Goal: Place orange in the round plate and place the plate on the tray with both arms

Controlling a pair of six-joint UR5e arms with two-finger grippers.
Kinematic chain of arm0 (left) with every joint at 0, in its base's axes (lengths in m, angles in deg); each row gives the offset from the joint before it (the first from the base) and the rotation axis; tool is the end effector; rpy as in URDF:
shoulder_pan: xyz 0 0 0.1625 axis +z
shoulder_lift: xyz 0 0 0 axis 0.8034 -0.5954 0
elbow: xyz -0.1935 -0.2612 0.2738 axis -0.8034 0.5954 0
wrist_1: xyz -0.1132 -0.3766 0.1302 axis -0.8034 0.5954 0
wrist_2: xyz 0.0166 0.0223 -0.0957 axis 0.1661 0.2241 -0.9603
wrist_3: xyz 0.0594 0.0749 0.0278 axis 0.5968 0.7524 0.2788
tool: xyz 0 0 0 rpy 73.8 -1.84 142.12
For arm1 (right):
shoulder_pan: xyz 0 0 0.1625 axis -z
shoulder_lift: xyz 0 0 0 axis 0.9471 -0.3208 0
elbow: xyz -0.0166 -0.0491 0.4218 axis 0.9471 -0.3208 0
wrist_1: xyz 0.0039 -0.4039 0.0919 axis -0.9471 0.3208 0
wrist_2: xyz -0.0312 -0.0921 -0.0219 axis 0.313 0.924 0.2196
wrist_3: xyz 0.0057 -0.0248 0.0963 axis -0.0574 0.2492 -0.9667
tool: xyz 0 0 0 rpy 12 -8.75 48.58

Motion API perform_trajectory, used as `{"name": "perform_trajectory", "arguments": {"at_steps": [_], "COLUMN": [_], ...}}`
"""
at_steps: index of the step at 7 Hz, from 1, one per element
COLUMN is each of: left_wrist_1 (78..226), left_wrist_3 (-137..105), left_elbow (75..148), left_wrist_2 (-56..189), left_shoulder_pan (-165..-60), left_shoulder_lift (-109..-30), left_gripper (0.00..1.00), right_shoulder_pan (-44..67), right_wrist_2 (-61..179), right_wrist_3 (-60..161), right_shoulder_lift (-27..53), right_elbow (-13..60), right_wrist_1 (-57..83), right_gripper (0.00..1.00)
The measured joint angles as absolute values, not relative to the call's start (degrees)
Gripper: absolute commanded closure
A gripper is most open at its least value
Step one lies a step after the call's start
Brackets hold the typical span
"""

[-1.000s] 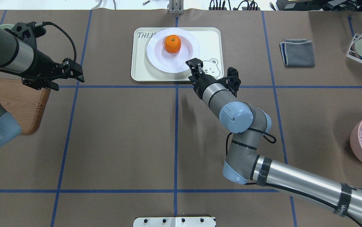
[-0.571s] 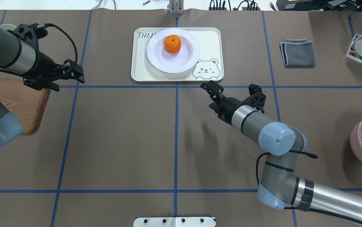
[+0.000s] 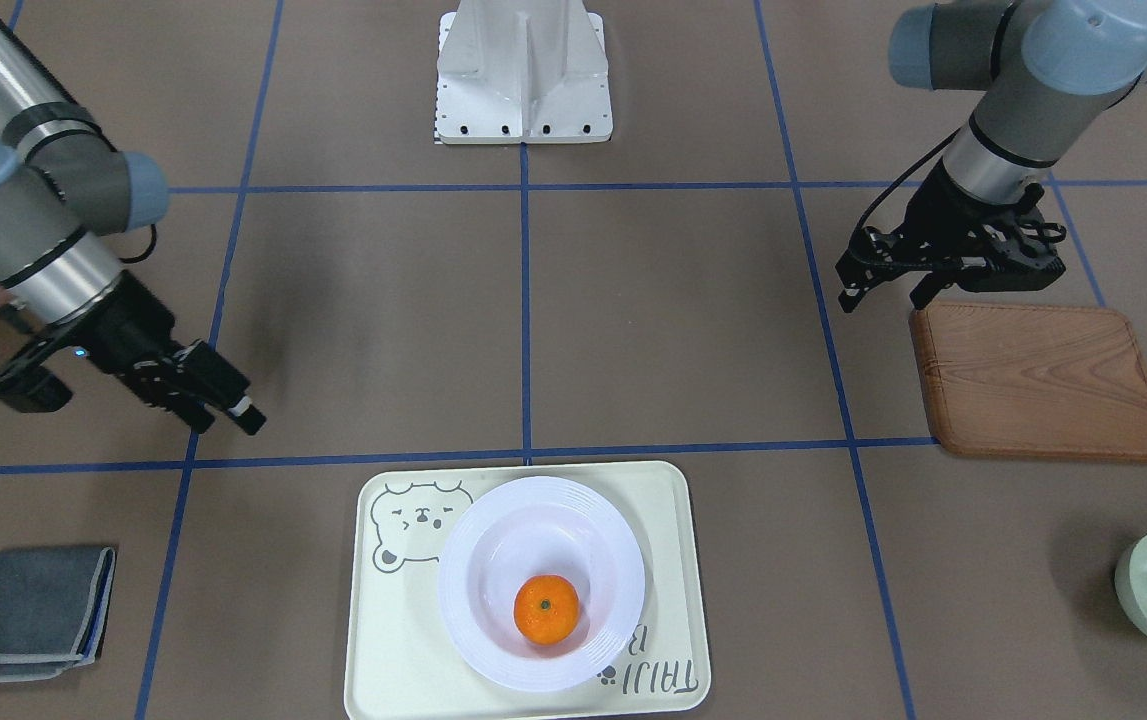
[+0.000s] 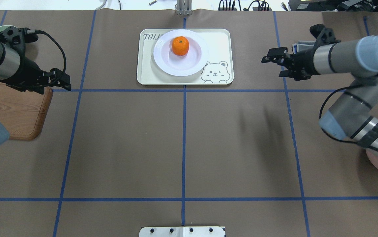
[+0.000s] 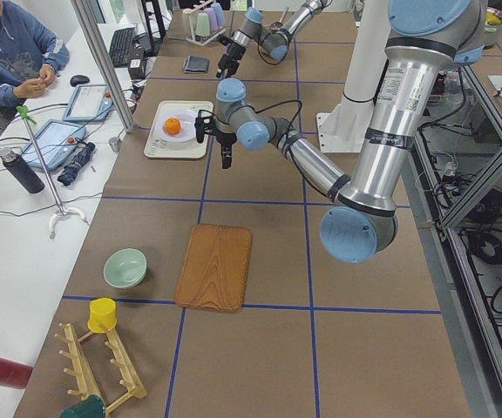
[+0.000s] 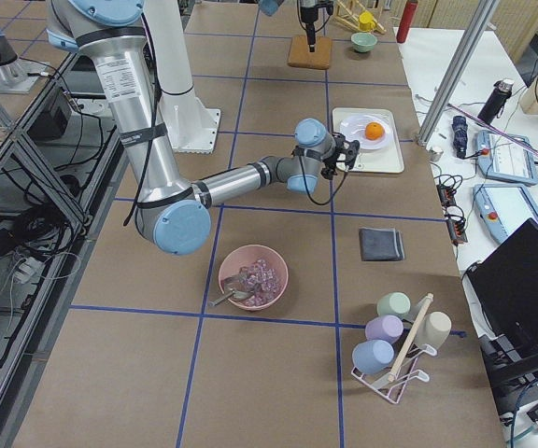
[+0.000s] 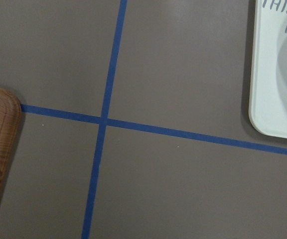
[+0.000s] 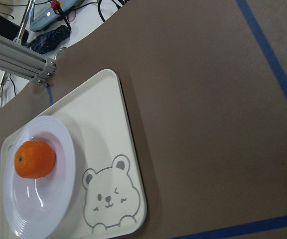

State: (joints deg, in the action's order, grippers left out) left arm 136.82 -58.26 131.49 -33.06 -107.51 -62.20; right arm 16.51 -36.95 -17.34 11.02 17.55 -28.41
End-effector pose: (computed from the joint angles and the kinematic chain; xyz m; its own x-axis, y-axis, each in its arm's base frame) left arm 0.2567 -0.4932 0.3550 0.6136 -0.0504 -0.7880 0.1717 0.9826 0.0709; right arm -0.2922 -0.5606 0.4017 0.2412 0.2016 0.9493 -0.4283 0.8999 -0.0823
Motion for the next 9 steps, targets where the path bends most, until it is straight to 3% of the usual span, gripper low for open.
{"name": "perform_trajectory", "arguments": {"at_steps": [4,9], "left_wrist_1": [135.7,119.9], "left_wrist_3": [-37.0,-18.5], "left_elbow": [131.4,130.9], "left_wrist_2": [-35.1,-46.3], "left_shoulder_pan": [-119.0,-131.9], "left_shoulder_lift": [-54.3,-55.1], "left_gripper": [0.03,0.03], "right_shoulder_pan": [-0.6,-10.7], "right_wrist_2": [-49.4,-55.5], "right_wrist_3": [32.0,56.8], "right_shoulder_lift": [8.8,4.2], "right_elbow": [17.8,19.1], "right_wrist_1": [-2.5,12.1], "right_gripper": [0.00,0.00]}}
